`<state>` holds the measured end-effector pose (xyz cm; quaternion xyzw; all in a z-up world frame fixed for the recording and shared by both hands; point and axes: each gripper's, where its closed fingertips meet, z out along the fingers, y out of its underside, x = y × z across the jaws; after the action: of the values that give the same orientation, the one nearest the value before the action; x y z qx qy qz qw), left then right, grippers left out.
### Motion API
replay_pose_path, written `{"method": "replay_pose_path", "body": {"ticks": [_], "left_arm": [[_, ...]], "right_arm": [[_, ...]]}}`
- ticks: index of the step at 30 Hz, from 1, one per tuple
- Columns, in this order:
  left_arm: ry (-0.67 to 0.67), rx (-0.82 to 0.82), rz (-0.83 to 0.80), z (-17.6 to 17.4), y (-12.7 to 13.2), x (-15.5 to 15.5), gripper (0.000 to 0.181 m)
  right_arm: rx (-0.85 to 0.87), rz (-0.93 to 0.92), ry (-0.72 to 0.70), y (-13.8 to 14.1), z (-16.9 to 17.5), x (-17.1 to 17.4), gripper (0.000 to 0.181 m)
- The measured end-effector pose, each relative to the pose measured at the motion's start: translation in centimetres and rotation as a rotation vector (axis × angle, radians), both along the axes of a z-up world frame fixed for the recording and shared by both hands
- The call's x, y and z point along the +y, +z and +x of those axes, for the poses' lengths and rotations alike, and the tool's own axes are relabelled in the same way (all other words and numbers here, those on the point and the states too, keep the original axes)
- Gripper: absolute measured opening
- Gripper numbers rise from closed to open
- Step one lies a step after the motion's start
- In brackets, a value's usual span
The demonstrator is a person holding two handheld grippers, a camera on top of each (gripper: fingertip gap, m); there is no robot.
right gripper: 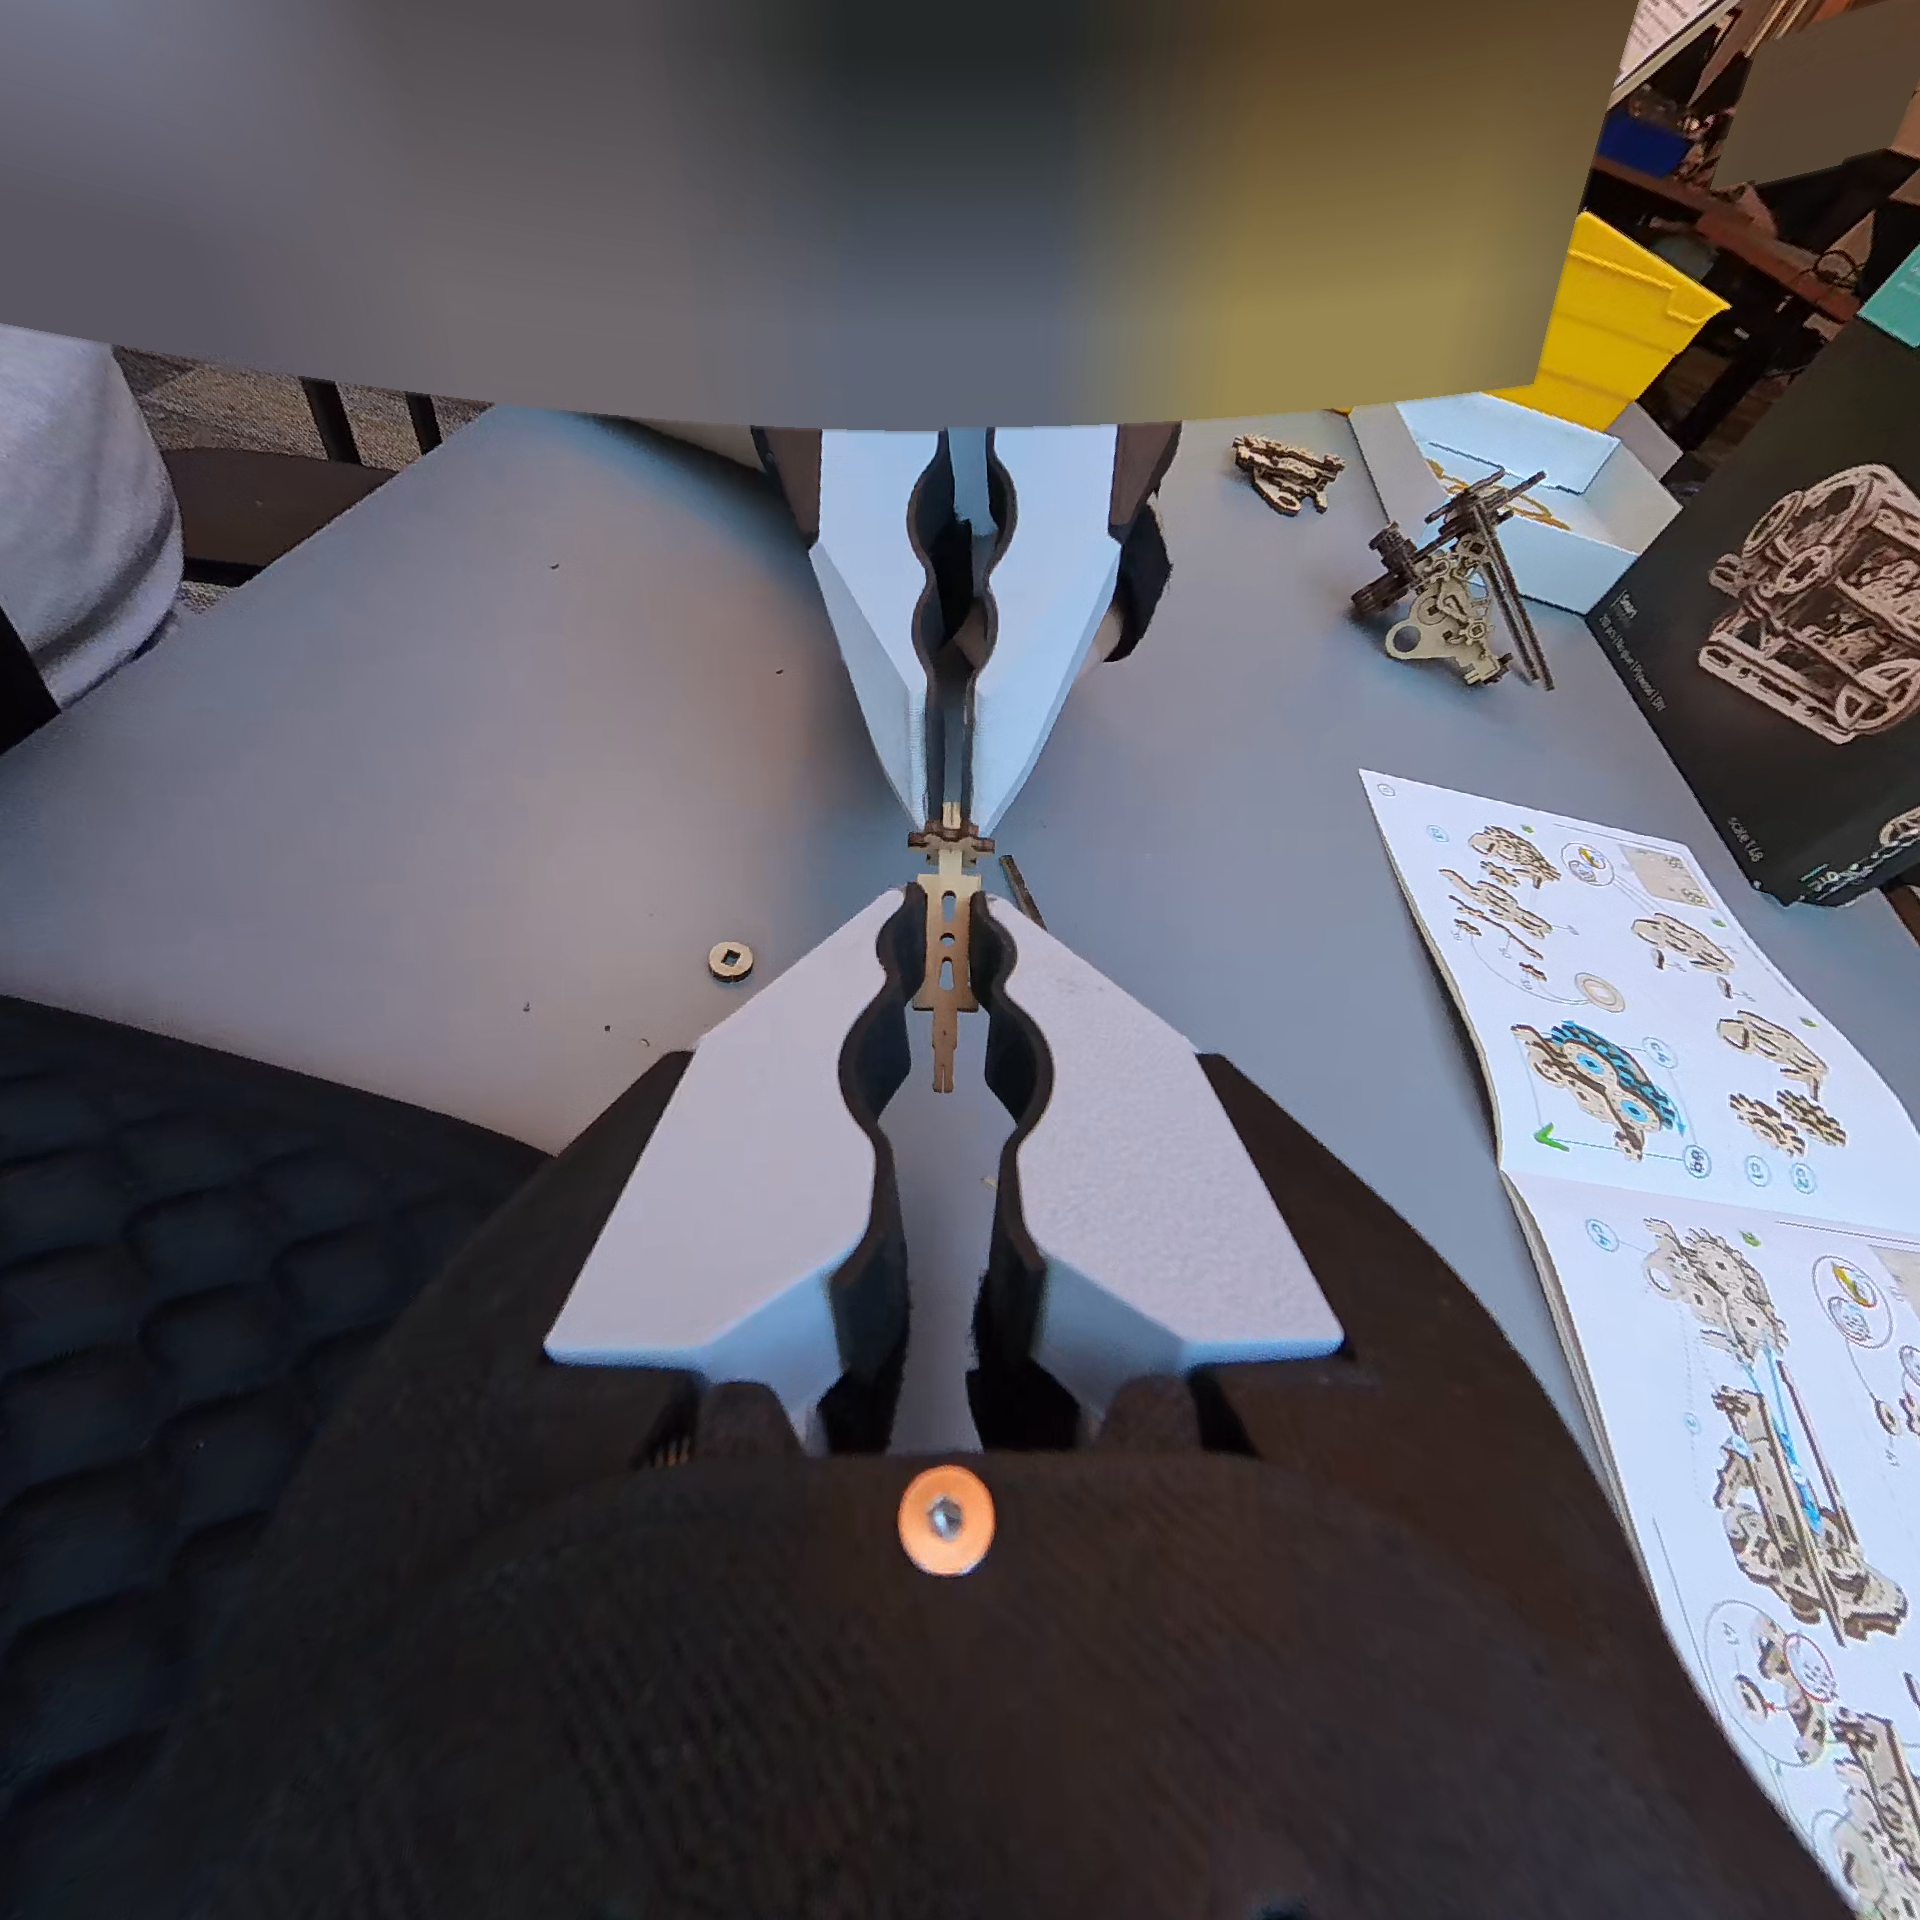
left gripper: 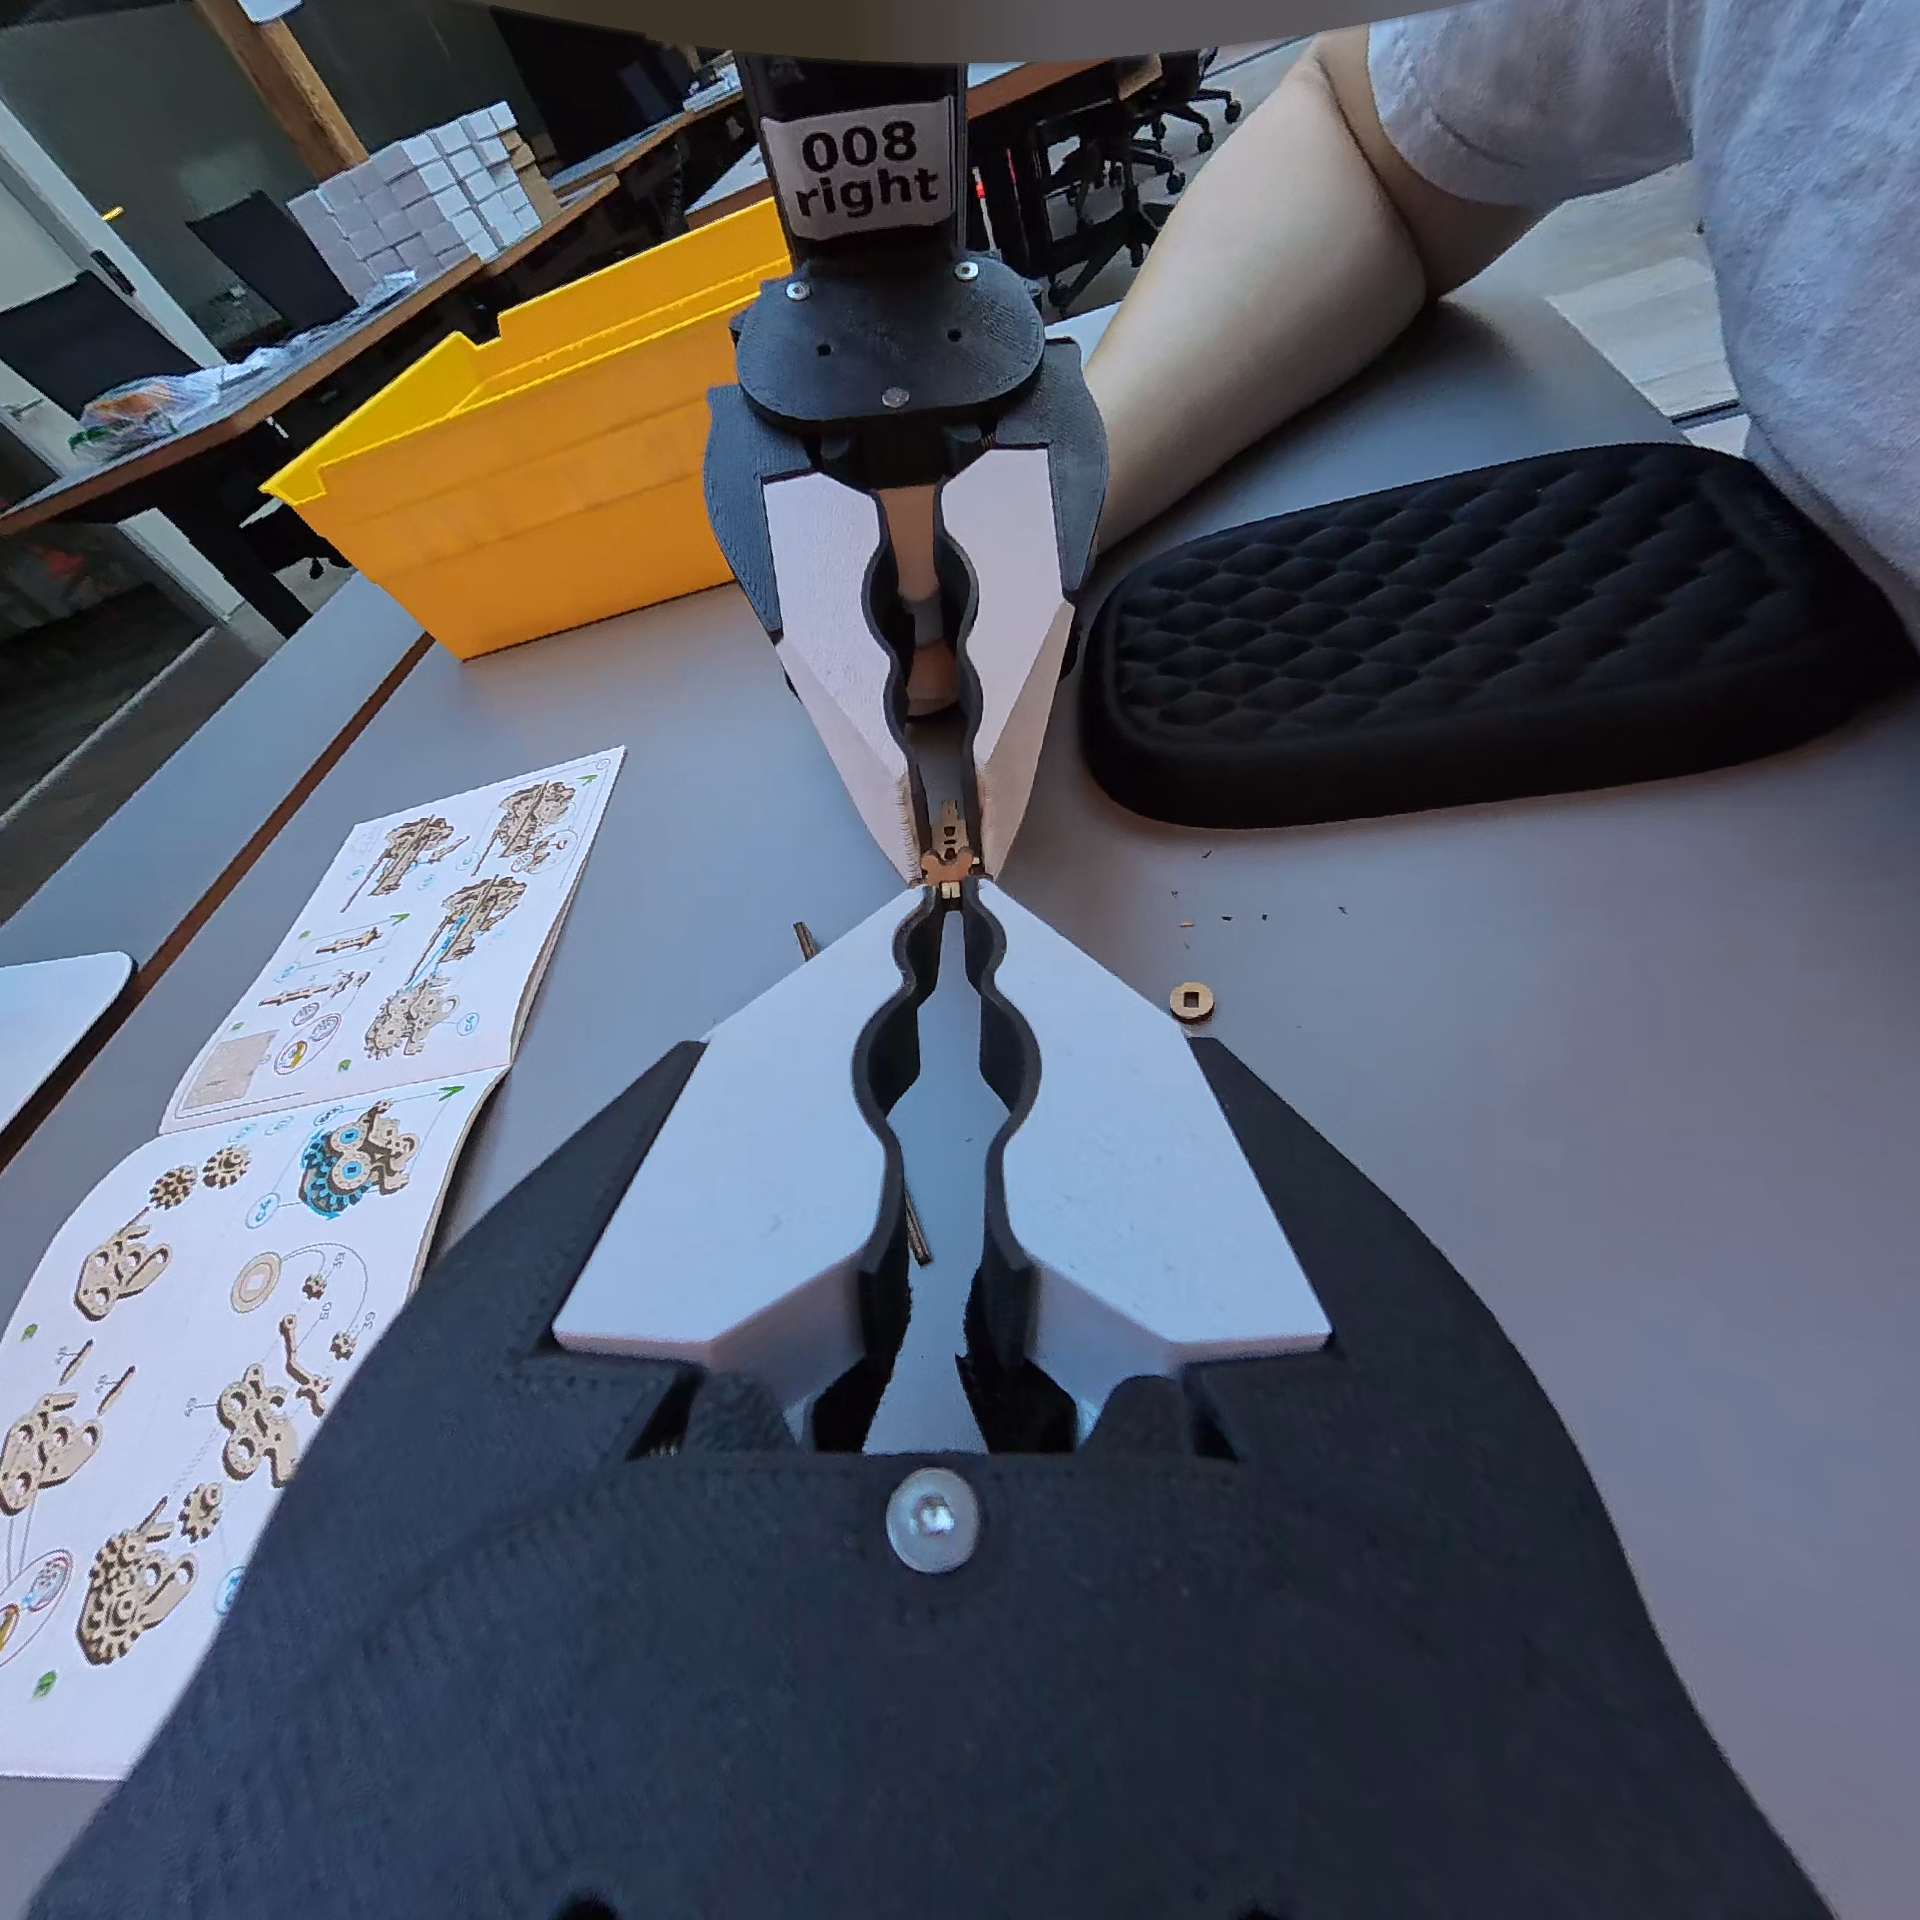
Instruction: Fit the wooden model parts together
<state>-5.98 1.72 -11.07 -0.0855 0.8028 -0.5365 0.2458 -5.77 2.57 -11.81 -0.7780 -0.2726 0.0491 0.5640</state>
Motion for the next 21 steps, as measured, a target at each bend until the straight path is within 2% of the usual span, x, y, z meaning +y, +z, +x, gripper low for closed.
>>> {"method": "replay_pose_path", "body": {"ticks": [13,21], "left_arm": [[0.051,-0.075,0.065,0.2,-0.6,-0.1,0.001],[0.051,-0.034,0.132,0.1,-1.7,0.0,0.0]], "right_arm": [[-0.037,-0.022,-0.059,-0.5,0.1,0.1,0.003],[-0.09,-0.084,-0.069,-1.7,0.0,0.3,0.003]]}}
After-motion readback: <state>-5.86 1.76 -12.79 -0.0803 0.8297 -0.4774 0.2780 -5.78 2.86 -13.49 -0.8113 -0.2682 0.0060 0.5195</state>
